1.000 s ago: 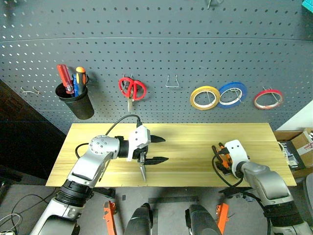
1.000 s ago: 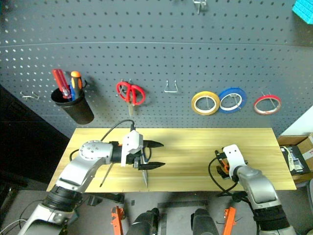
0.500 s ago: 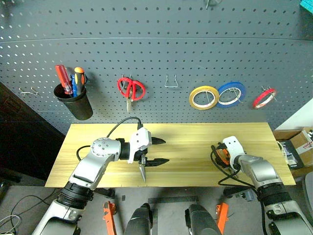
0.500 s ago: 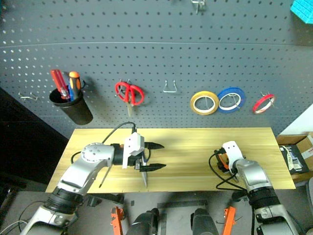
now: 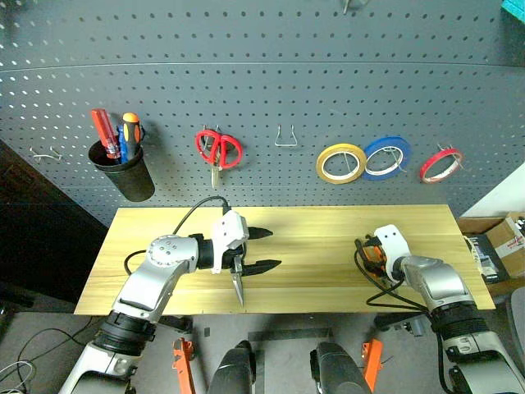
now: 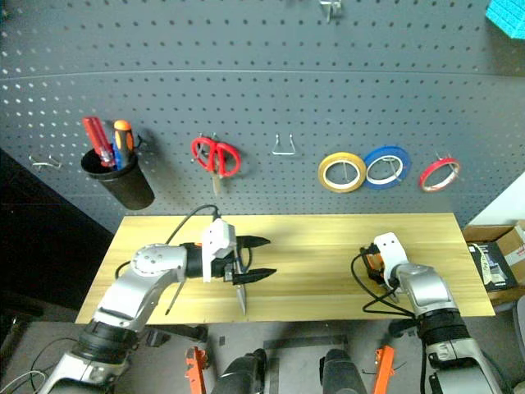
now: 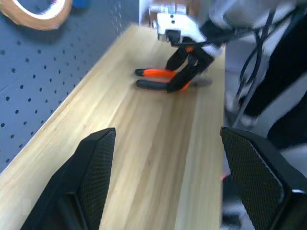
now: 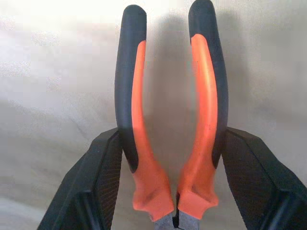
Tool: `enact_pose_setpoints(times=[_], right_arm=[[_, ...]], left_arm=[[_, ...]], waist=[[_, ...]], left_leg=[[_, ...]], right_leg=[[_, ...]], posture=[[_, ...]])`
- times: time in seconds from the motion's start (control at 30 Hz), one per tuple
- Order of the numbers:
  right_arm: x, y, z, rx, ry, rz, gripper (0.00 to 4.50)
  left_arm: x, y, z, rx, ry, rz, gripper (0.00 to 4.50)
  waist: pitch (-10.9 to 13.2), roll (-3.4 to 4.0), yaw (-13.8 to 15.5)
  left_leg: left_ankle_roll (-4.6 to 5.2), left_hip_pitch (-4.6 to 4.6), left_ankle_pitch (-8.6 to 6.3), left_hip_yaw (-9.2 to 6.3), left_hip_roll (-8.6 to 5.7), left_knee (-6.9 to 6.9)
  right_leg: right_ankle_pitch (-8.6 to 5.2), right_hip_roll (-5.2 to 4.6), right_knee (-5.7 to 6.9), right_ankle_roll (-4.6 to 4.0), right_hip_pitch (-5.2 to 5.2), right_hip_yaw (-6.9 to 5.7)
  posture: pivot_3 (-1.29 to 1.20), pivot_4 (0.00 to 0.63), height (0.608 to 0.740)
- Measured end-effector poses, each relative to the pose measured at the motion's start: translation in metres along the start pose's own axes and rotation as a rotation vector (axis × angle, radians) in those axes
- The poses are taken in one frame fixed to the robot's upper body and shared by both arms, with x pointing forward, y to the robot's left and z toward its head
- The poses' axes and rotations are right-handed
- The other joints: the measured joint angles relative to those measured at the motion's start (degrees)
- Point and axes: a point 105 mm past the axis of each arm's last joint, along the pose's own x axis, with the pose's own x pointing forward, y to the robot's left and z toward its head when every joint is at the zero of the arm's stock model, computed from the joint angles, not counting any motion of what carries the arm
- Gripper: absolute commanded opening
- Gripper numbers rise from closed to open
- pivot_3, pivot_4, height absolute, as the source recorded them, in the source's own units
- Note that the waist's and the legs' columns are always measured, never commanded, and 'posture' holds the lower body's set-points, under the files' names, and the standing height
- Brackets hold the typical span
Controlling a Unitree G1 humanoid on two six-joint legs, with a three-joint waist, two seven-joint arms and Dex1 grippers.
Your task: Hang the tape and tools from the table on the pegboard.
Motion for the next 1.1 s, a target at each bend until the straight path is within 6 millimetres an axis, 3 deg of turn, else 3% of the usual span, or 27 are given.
enact_pose_setpoints(times=[0.17,0.37,0.5,0.57,0.63,0.73,0.83,0.97,1.1], right_arm=[[-0.039,0.032,0.058,0.010,-0.319,0.069,2.82],[-0.080,0.086,0.104,0.018,-0.563,0.244,2.82],[-0.111,0.115,0.174,-0.013,-0.833,0.305,2.82],[-0.133,0.126,0.216,0.002,-1.006,0.320,2.82],[-0.148,0.135,0.245,-0.002,-1.126,0.334,2.82],[-0.154,0.150,0.275,-0.013,-1.212,0.352,2.82],[-0.152,0.158,0.292,-0.025,-1.250,0.349,2.82],[-0.146,0.159,0.308,-0.122,-1.324,0.272,2.82],[-0.127,0.157,0.308,-0.209,-1.343,0.191,2.82]], left_arm=[[-0.038,0.017,0.004,-0.053,-0.090,0.211,3.70],[-0.075,0.034,0.008,-0.067,-0.191,0.435,3.70],[-0.089,0.043,0.016,-0.037,-0.241,0.547,3.70],[-0.090,0.043,0.018,-0.033,-0.250,0.557,3.70],[-0.089,0.042,0.023,-0.023,-0.267,0.550,3.70],[-0.088,0.043,0.031,-0.009,-0.297,0.557,3.70],[-0.087,0.043,0.038,0.007,-0.310,0.564,3.70],[-0.082,0.043,0.042,0.008,-0.325,0.565,3.70],[-0.074,0.042,0.047,0.011,-0.345,0.552,3.70]], waist=[[0.0,0.00,0.6],[0.0,-0.02,0.9],[0.0,-0.03,1.0],[0.0,-0.07,1.0],[-0.1,-0.24,1.1],[-0.3,-0.44,1.6],[-0.3,-0.45,1.8],[-0.3,-0.45,2.2],[-0.3,-0.45,2.6]], left_leg=[[-0.02,-0.21,0.01,-0.04,0.03,0.03],[-0.05,-0.27,0.04,0.00,0.05,0.26],[0.06,-0.27,0.27,-0.05,0.06,0.26],[-0.09,-0.27,0.42,-0.10,0.11,0.19],[-0.10,-0.26,0.43,-0.10,0.21,0.16],[-0.12,-0.27,0.43,-0.13,0.28,0.11],[-0.13,-0.27,0.44,-0.07,0.34,0.02],[-0.14,-0.27,0.44,-0.02,0.65,-0.03],[-0.16,-0.27,0.46,-0.07,0.92,-0.06]], right_leg=[[-0.02,0.01,0.30,-0.03,-0.36,-0.02],[0.00,0.02,0.50,-0.06,-0.50,0.04],[0.11,0.08,0.54,-0.15,-0.53,0.00],[0.18,0.15,0.53,-0.17,-0.56,-0.02],[0.22,0.25,0.53,-0.22,-0.56,-0.02],[0.27,0.30,0.52,-0.30,-0.58,-0.07],[0.31,0.37,0.50,-0.34,-0.66,-0.03],[0.38,0.68,0.49,-0.46,-0.73,-0.03],[0.49,0.97,0.53,-0.68,-0.80,-0.07]], posture=[[-0.08,0.192,0.740],[-0.06,0.187,0.740],[-0.05,0.181,0.740],[-0.05,0.178,0.740],[-0.03,0.175,0.740],[-0.02,0.174,0.740],[-0.01,0.173,0.740],[0.01,0.174,0.740],[0.01,0.176,0.740]])
